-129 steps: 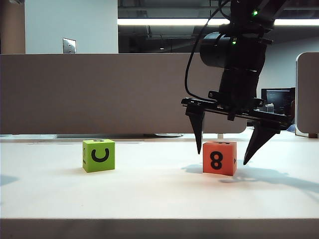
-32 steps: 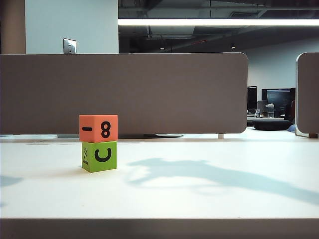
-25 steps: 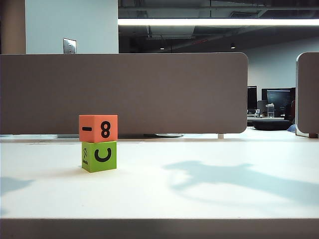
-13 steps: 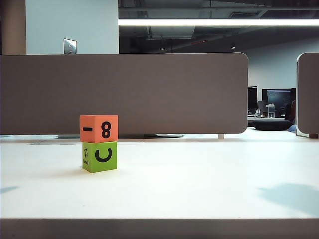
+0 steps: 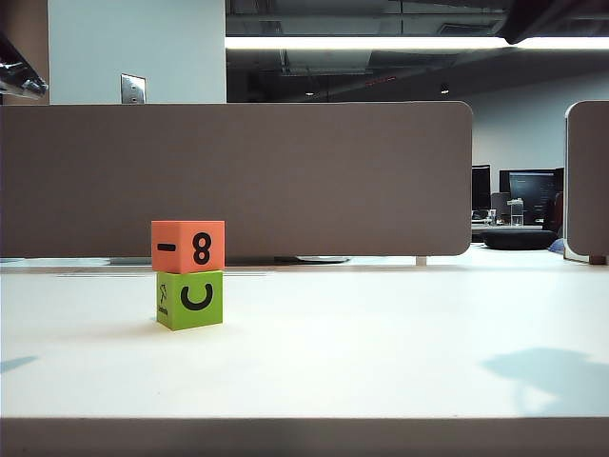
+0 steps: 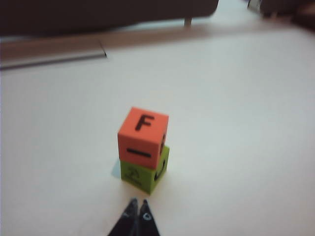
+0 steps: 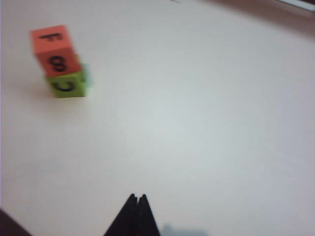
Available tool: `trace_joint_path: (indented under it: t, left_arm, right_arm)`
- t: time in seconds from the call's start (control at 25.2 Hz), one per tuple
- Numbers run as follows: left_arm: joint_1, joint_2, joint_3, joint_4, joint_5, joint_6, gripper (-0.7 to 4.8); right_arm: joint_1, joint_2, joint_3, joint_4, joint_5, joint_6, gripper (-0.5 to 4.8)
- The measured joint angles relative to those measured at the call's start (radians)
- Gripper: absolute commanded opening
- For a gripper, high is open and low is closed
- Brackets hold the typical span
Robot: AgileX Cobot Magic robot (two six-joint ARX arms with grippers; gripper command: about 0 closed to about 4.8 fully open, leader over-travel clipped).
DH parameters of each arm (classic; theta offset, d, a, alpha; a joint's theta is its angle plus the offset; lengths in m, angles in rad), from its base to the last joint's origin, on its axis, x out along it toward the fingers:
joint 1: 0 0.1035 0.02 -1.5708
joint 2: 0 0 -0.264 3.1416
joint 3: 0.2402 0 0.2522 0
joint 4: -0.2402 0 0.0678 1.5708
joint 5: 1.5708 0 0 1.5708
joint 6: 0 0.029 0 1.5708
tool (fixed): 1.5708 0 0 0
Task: Stack the letter block on the right onto the letter block on the left.
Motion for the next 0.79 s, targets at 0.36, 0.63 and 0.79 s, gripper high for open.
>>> trace_joint_path:
  t: [0.36, 0.63, 0.79]
  left_arm:
    - [0.000, -0.089, -0.194, 0.161, 0.088, 0.046, -0.06]
    - [0.000, -0.183, -0.245, 0.146, 0.122, 0.032, -0.06]
    - [0.000, -0.195, -0.245, 0.143, 0.133, 0.034, -0.06]
  right_arm:
    - [0.003, 0.001, -0.303, 0.509, -0.132, 0.013, -0.06]
    - [0.005, -0.208, -0.325, 0.419, -0.154, 0.041, -0.06]
    - [0.005, -0.325, -0.330, 0.324, -0.157, 0.041, -0.06]
